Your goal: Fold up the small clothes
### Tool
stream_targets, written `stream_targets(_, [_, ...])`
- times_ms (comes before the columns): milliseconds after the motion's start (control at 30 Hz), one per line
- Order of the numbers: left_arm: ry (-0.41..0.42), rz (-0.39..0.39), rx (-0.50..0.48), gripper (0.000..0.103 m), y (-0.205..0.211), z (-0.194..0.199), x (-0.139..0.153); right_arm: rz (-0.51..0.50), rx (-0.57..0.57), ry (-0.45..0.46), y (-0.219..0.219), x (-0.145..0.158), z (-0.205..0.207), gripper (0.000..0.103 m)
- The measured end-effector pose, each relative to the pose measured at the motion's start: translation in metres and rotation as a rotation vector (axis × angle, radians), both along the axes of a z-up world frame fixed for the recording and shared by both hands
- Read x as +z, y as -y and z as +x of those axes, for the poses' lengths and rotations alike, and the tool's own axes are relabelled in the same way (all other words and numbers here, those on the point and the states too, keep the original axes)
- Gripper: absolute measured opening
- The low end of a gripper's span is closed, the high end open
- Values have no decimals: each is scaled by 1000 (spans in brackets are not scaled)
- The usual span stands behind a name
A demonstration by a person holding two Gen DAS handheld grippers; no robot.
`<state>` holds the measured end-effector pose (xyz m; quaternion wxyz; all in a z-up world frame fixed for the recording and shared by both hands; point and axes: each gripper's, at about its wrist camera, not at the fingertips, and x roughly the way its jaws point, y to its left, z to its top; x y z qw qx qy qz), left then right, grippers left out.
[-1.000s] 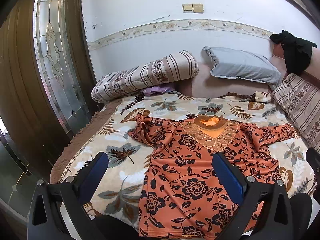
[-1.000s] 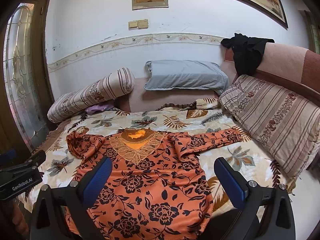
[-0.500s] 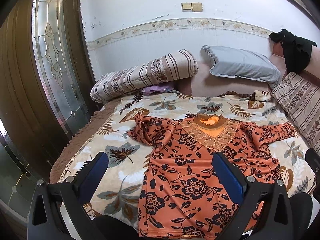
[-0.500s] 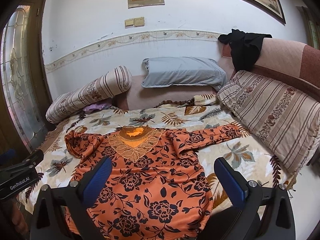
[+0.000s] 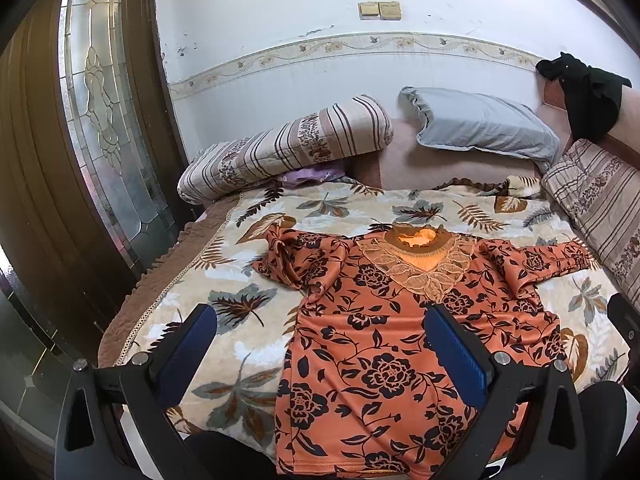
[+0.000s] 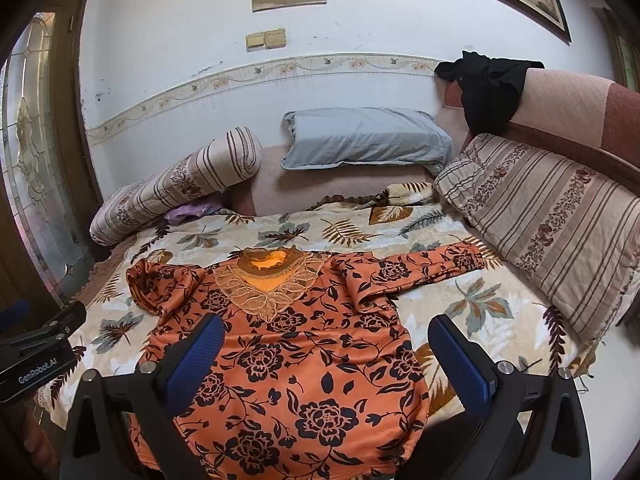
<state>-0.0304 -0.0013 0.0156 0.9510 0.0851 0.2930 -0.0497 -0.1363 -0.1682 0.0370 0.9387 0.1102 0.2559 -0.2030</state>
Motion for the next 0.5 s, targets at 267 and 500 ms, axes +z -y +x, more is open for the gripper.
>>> stream_targets(267, [2, 3, -6, 103, 3, -3, -1, 4, -5, 0, 4, -3, -3, 103])
stream_targets(500, [2, 7, -10, 103, 5, -5, -1, 17, -14, -1, 5, -3, -6, 103])
